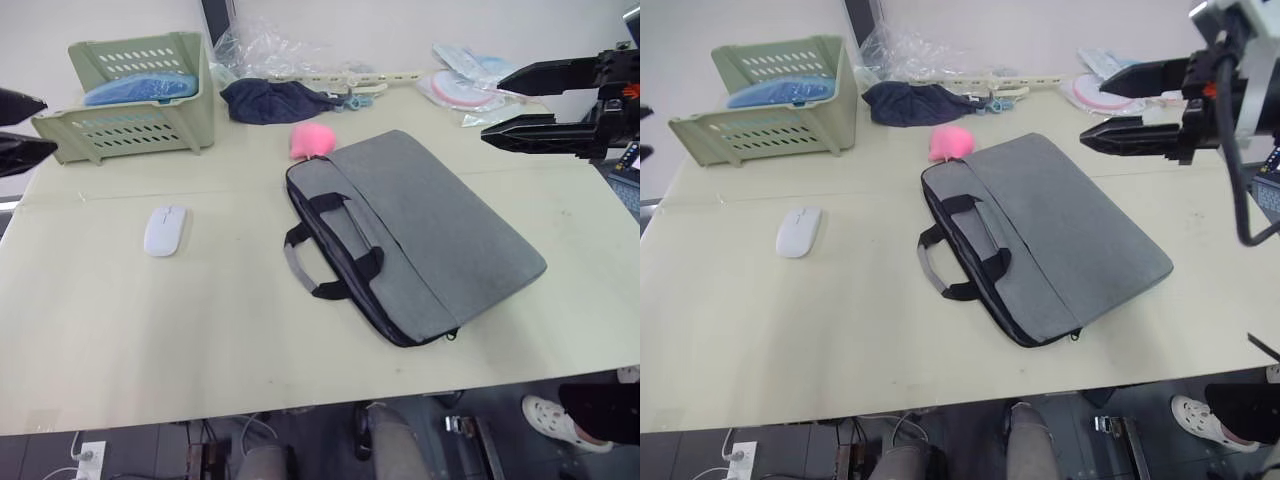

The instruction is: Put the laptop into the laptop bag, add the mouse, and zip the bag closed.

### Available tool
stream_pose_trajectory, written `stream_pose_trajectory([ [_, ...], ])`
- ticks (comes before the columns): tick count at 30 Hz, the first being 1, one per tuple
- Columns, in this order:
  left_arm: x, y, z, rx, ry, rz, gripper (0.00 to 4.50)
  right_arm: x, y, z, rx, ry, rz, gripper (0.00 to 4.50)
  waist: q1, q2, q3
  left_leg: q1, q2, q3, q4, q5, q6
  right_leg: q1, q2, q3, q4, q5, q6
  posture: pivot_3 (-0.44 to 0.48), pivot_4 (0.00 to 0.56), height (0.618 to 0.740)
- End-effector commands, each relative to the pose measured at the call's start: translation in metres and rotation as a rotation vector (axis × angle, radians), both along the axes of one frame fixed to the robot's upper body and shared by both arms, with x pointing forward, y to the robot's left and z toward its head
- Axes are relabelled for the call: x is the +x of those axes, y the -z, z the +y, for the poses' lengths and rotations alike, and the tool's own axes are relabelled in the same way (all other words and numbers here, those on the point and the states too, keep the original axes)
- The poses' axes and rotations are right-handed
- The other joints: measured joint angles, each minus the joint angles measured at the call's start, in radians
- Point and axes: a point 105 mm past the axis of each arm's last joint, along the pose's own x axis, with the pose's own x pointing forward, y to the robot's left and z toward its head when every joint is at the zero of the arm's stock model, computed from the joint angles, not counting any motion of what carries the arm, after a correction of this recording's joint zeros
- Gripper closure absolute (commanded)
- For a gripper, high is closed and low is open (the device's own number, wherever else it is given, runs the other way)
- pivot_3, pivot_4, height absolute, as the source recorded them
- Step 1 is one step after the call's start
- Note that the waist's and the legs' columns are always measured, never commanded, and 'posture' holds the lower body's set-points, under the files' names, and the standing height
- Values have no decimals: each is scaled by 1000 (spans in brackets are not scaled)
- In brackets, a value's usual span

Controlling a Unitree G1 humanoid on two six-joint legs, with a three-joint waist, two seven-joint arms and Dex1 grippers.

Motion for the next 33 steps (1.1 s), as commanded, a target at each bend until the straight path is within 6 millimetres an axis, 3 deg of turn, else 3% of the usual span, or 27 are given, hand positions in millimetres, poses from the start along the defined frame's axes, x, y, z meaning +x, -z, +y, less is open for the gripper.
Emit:
stream_pose_trajectory([
  [1,-7,-10,2,0,-25,-63,92,-7,-12,1,-5,-24,-59,1016,2,0,0,0,0,0,0,0,0,0,0,0,0,0,0,0,150,740],
  [3,-2,-4,10,-20,-74,-63,92,-7,-11,2,-1,-27,-57,1016,3,0,0,0,0,0,0,0,0,0,0,0,0,0,0,0,150,740],
  [8,34,30,60,-98,-422,-78,92,-6,-5,7,10,-43,-40,1016,12,0,0,0,0,0,0,0,0,0,0,0,2,0,0,0,150,740],
  [14,60,83,84,-97,-619,-78,92,-10,-4,20,27,-72,-39,1016,21,-1,0,1,1,0,1,0,0,-2,0,0,2,0,0,0,150,740],
  [17,74,113,79,-105,-667,-86,92,-14,9,30,36,-97,-6,1016,27,-1,0,2,1,-1,2,0,0,-2,0,-2,2,0,0,0,150,740],
  [24,100,153,60,-200,-707,-133,92,-16,31,52,126,-106,52,1016,46,-8,-2,2,1,-2,5,0,0,-1,-1,-2,4,1,1,0,150,740],
  [33,109,159,52,-222,-710,-160,92,-17,39,57,171,-80,75,1016,48,-9,-3,2,0,-2,5,0,0,-1,-1,-3,4,1,1,0,150,740],
])
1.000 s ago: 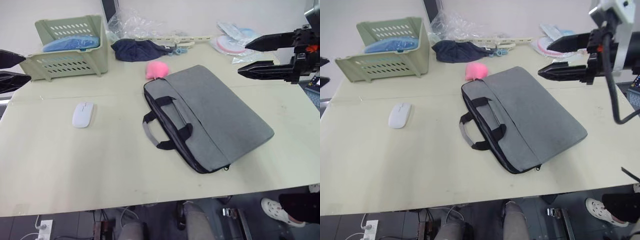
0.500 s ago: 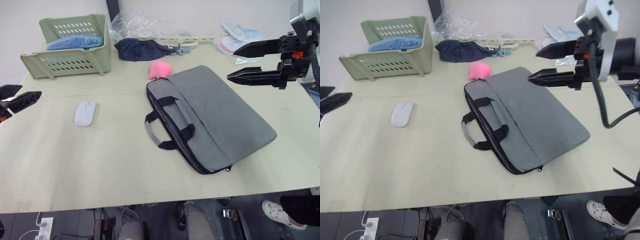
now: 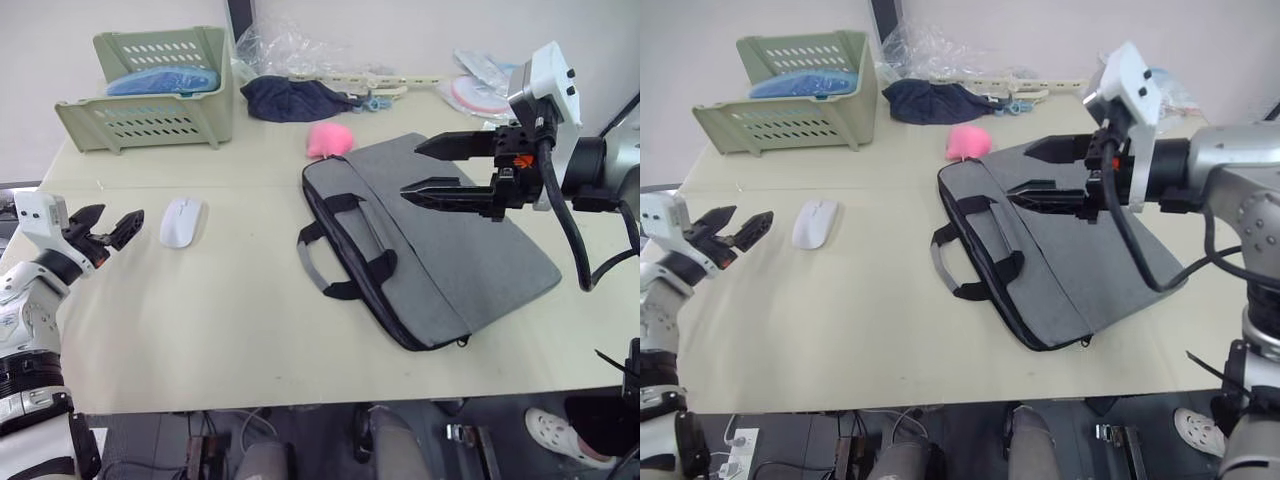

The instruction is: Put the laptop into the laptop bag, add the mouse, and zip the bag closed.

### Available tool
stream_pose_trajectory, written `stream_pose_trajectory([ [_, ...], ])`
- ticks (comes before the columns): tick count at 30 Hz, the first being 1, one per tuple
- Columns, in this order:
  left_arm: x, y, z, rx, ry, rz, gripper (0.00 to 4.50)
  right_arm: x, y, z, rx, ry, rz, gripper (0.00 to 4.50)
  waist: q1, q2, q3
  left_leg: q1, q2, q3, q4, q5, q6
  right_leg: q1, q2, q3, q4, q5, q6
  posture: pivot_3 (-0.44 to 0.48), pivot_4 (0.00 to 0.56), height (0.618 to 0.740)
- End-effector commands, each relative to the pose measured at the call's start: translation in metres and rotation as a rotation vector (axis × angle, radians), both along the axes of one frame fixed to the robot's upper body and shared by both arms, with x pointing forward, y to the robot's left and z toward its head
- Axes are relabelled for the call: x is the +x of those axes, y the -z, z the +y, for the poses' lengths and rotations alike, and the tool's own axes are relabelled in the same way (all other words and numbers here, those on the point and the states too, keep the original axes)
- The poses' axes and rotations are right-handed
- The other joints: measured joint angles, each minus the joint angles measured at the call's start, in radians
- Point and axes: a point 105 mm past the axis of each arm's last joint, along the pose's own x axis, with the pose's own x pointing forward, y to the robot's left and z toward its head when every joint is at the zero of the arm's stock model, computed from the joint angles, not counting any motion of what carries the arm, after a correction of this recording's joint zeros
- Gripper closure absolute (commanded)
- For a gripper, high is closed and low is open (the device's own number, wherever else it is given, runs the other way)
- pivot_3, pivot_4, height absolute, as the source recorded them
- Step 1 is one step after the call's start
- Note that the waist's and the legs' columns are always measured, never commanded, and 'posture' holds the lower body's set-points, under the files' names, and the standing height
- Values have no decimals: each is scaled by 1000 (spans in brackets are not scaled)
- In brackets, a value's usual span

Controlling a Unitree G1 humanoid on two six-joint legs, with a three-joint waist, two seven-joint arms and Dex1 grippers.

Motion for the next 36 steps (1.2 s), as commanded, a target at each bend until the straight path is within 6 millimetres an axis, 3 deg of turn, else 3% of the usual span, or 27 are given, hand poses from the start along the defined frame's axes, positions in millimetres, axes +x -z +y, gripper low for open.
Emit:
stream_pose_trajectory([
  [1,5,-18,-3,15,2,-67,92,-7,-8,3,30,-8,-41,1016,0,0,0,0,0,0,0,0,0,0,0,0,0,0,0,0,150,740],
  [9,18,-24,-50,-52,96,-115,92,-8,-4,3,44,3,-34,1016,0,-1,0,0,0,0,1,0,0,1,0,0,0,0,0,0,150,740],
  [22,19,-14,-61,-59,13,-118,92,-9,3,3,62,19,-12,1016,3,-1,-1,0,0,0,1,0,0,1,0,0,0,0,0,0,150,740],
  [30,24,5,-87,-77,34,-77,92,-7,5,5,74,35,0,1016,2,-2,-1,0,0,-1,1,0,0,1,-1,0,0,1,0,0,150,740],
  [36,25,8,-85,-81,16,-66,92,-8,6,6,76,44,5,1016,1,-2,-1,0,0,-1,1,0,0,1,0,0,0,1,0,0,150,740],
])
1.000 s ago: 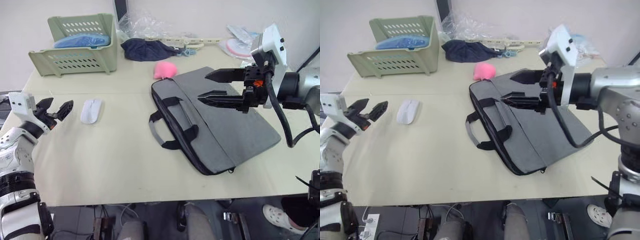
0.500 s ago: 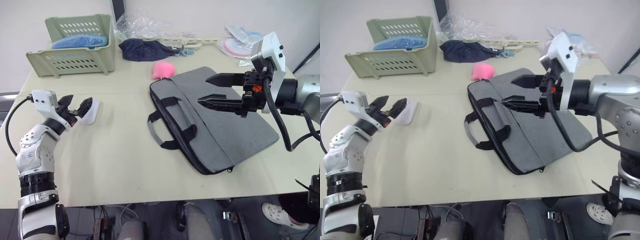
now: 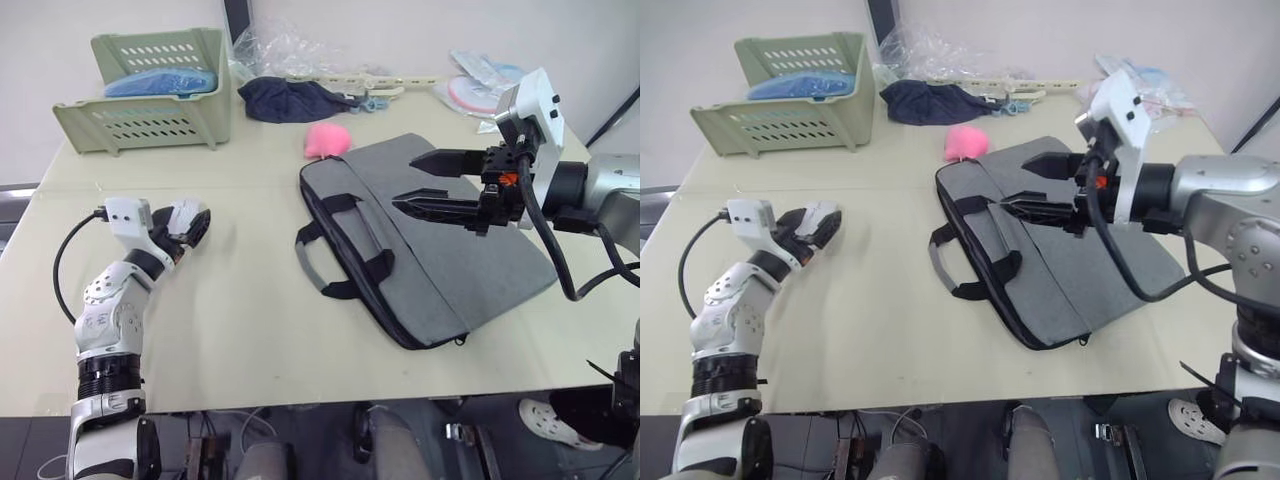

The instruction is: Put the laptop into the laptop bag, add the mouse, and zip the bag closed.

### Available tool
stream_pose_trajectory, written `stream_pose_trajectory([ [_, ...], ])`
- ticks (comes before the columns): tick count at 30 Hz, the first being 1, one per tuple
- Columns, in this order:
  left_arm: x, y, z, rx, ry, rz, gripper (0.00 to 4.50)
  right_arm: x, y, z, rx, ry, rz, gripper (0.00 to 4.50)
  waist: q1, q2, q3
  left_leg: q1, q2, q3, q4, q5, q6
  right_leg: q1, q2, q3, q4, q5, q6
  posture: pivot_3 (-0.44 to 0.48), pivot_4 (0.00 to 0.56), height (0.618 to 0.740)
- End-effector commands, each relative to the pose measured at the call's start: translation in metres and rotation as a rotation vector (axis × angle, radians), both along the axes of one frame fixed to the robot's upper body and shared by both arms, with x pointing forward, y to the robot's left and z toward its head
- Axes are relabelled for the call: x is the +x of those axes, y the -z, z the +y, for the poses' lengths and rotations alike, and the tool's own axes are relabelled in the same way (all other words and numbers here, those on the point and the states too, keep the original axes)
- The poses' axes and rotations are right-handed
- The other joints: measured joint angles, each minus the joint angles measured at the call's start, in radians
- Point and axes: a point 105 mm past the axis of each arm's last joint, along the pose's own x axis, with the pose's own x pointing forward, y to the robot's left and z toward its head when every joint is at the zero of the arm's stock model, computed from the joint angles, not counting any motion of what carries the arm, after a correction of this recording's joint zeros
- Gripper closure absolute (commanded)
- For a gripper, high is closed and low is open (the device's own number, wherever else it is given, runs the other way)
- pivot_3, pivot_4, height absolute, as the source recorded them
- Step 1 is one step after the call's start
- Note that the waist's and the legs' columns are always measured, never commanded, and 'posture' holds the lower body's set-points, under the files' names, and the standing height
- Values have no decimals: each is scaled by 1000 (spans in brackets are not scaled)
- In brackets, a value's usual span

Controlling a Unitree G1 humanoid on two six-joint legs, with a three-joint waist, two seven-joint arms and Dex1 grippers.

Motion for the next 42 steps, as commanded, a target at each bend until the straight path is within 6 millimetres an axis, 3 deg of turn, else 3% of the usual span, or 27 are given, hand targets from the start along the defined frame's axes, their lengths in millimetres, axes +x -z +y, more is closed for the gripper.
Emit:
stream_pose_trajectory([
  [1,-2,-14,5,24,-27,-49,92,-7,-9,1,11,-6,-46,1016,0,0,0,0,0,0,0,0,0,0,0,0,0,0,0,0,150,740],
  [10,-1,-24,23,44,-142,-95,92,-6,-8,0,15,8,-39,1016,2,0,0,0,0,0,0,0,0,0,0,0,0,0,0,0,150,740],
  [30,10,12,13,79,-116,48,92,1,-4,-6,21,57,-32,1016,1,-1,0,0,0,0,0,0,0,0,0,0,0,0,0,0,150,740],
  [42,13,29,22,110,-162,134,92,3,-3,-7,27,69,-30,1016,2,-1,-1,0,0,0,0,0,0,0,0,0,0,0,0,0,150,740],
])
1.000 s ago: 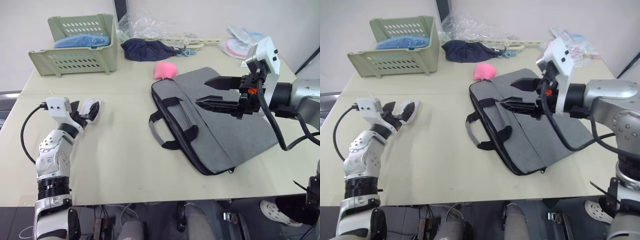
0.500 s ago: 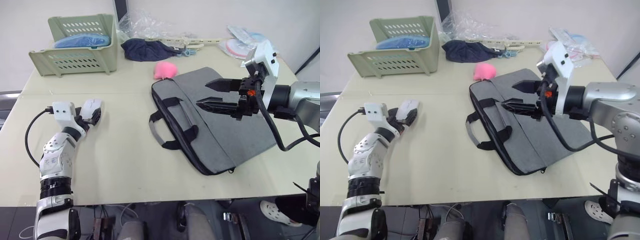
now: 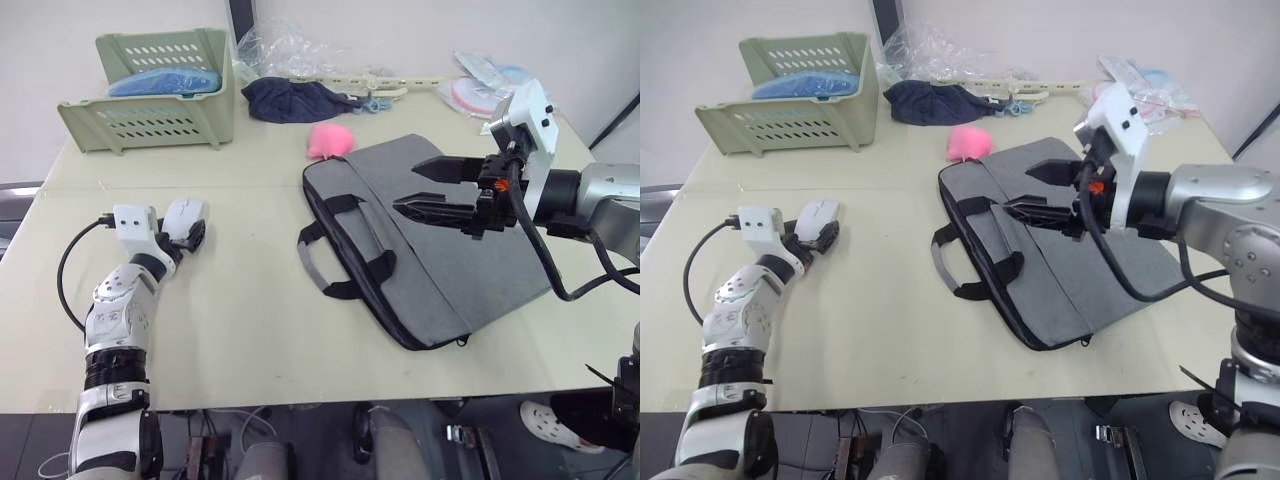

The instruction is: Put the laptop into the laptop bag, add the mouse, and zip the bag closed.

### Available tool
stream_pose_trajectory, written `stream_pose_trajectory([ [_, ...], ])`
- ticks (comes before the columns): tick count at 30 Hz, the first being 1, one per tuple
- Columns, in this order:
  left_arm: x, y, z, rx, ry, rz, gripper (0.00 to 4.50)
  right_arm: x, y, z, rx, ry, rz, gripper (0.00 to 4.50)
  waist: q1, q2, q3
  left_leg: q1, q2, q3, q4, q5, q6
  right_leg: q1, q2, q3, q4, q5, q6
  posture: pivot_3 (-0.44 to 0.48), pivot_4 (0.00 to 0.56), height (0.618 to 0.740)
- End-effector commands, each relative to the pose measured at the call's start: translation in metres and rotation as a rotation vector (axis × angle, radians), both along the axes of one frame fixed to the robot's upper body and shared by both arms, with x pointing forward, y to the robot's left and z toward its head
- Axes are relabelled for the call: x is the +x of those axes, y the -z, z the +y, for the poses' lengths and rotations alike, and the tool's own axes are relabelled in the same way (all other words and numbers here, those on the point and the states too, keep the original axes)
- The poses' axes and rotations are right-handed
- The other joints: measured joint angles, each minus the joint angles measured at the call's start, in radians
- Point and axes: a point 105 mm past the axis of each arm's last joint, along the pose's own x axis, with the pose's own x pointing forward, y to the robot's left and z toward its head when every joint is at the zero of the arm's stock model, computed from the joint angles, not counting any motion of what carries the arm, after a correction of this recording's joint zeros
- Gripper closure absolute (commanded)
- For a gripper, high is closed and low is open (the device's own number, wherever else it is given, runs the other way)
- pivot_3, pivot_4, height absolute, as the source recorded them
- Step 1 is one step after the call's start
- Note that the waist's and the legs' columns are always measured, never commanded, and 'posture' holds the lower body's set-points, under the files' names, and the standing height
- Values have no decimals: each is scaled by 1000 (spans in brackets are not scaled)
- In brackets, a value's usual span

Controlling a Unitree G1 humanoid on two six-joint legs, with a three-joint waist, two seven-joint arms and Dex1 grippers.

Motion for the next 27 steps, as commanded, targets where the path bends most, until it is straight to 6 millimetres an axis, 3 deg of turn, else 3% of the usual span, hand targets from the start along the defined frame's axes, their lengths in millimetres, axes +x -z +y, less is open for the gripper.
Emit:
stream_pose_trajectory([
  [1,0,5,6,24,-20,37,92,-2,-11,-3,19,18,-57,1016,0,0,0,0,0,0,0,0,0,0,0,0,0,0,0,0,150,740],
  [9,-1,20,1,27,-2,124,92,-2,-11,-4,20,25,-58,1016,0,2,-2,0,0,0,0,0,0,1,0,1,1,0,0,0,150,740],
  [14,0,22,0,4,-5,138,1701,-2,-12,-5,20,27,-59,964,1,2,-2,0,0,0,0,0,0,1,0,1,1,0,0,0,150,740],
  [27,0,32,-4,-13,-7,187,1693,-1,-9,-2,9,35,-64,964,3,2,-4,0,0,0,0,0,0,2,-1,1,1,0,0,0,150,740],
])
